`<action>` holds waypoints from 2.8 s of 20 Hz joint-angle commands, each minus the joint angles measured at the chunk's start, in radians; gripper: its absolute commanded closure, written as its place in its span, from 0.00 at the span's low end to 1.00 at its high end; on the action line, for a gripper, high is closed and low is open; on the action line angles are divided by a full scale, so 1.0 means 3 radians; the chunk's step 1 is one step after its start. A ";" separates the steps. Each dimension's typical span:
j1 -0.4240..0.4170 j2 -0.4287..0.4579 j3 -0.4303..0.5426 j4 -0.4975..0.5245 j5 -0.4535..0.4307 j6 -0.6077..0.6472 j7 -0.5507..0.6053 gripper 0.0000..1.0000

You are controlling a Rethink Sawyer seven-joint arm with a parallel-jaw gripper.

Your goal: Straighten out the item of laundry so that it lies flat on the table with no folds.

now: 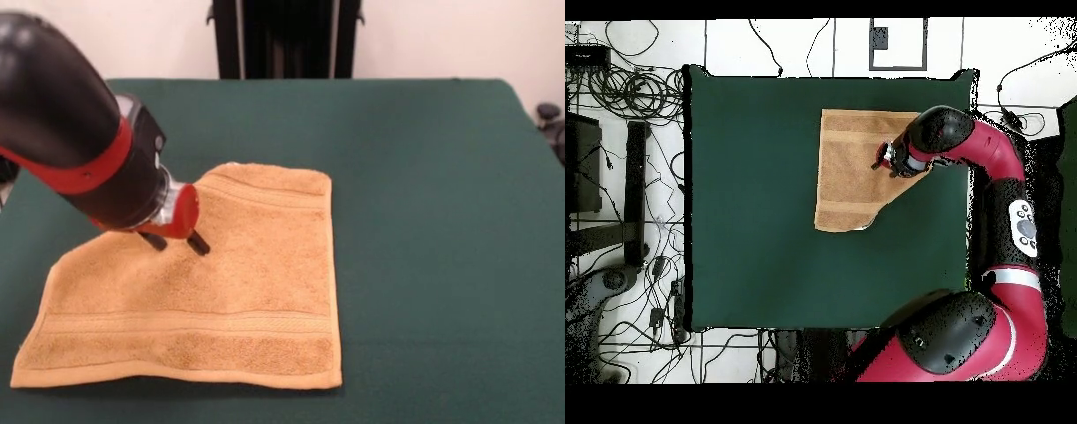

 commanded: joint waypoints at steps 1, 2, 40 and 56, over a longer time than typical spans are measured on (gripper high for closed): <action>0.0188 0.0188 0.0283 0.0419 0.0127 0.0313 -0.0801 0.00; 0.0228 0.0206 0.0221 0.0352 0.0179 0.0605 -0.0623 0.00; 0.0326 0.0163 -0.0259 -0.0209 -0.0451 0.1005 -0.0637 0.00; 0.0307 0.0216 -0.0192 -0.0303 -0.0591 0.0864 -0.0673 0.00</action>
